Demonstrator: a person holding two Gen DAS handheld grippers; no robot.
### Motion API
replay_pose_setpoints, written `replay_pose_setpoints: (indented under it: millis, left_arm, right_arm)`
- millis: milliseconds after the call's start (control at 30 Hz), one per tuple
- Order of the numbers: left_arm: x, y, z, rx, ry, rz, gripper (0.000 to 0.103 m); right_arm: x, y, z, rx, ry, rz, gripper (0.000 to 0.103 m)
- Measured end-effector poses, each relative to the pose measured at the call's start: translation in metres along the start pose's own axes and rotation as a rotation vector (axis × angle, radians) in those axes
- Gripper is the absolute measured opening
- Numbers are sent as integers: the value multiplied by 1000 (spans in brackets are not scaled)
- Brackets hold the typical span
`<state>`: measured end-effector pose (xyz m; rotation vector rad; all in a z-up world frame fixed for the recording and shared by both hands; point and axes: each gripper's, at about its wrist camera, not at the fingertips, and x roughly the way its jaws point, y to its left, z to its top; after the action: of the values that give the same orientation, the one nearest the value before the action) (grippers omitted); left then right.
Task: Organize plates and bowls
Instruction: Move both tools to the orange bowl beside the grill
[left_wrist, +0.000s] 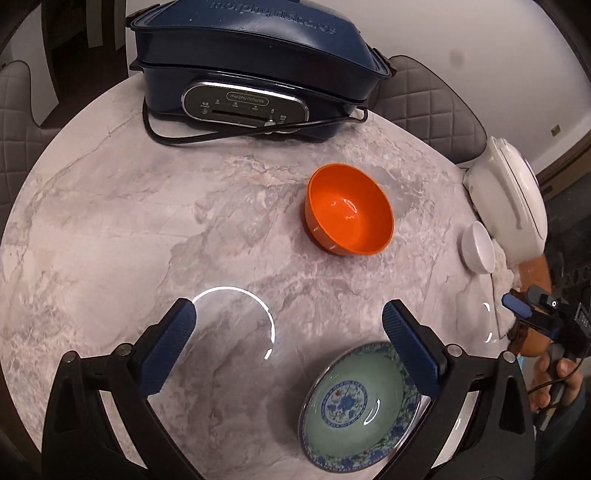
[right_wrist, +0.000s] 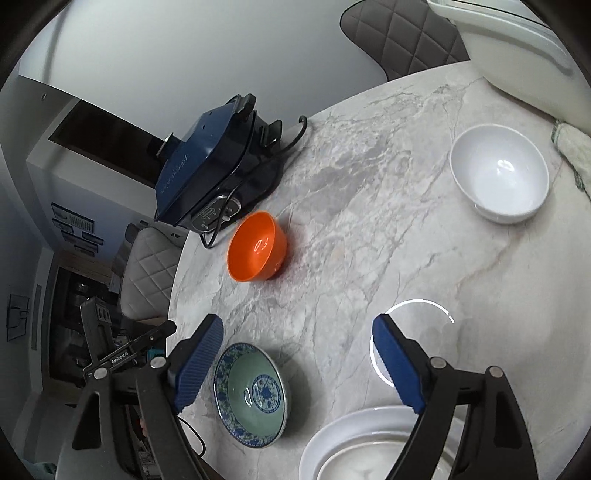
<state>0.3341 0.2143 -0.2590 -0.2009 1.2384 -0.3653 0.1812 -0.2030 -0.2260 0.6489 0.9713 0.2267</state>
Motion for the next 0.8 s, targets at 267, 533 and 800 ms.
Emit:
replay_pose_setpoints:
  millis: [267, 533, 800]
  left_arm:
    - [48, -15, 66, 61, 41, 20, 101]
    - [99, -23, 85, 122, 121, 19, 100]
    - [131, -29, 90, 129, 153, -12, 75]
  right_arm:
    - [56, 27, 62, -40, 86, 12, 66]
    - [139, 37, 83, -51, 191, -42, 66]
    - [173, 29, 89, -22, 239, -55, 65]
